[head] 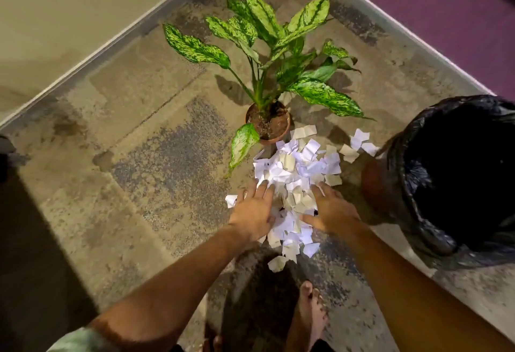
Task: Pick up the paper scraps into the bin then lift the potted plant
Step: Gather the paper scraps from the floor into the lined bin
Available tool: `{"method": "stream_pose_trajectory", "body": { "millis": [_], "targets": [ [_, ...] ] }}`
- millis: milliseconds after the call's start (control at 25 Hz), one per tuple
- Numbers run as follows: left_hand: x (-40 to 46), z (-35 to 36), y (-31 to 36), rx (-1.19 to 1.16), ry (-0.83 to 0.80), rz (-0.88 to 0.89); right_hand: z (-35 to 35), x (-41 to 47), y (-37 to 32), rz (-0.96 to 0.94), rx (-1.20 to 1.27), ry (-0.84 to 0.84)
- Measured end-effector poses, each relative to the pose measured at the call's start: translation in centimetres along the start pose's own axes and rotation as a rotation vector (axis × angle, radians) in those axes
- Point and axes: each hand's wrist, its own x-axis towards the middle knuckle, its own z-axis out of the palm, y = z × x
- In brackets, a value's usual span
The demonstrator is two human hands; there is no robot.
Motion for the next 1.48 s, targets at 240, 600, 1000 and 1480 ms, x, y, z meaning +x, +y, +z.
{"method": "stream_pose_trajectory", "body": {
  "millis": [240, 600, 1000, 1480],
  "targets": [
    [5.6, 4.2, -1.0, 0.026, -0.009, -0.041, 2.4, 5.9, 3.0, 0.054, -0.113, 0.146],
    [11.9, 4.0, -0.9, 0.100, -0.030, 0.020, -1.2, 7.8, 6.6, 0.083, 0.025, 0.208],
    [11.1, 4.7, 0.5, 0.095, 0.042, 0.059, 0.1, 6.2, 6.4, 0.043, -0.213, 0.112],
    [12.4, 6.8, 1.0, 0.005, -0.106, -0.085, 5.8, 9.5, 2.6, 0.036, -0.051, 0.164]
  ]
}}
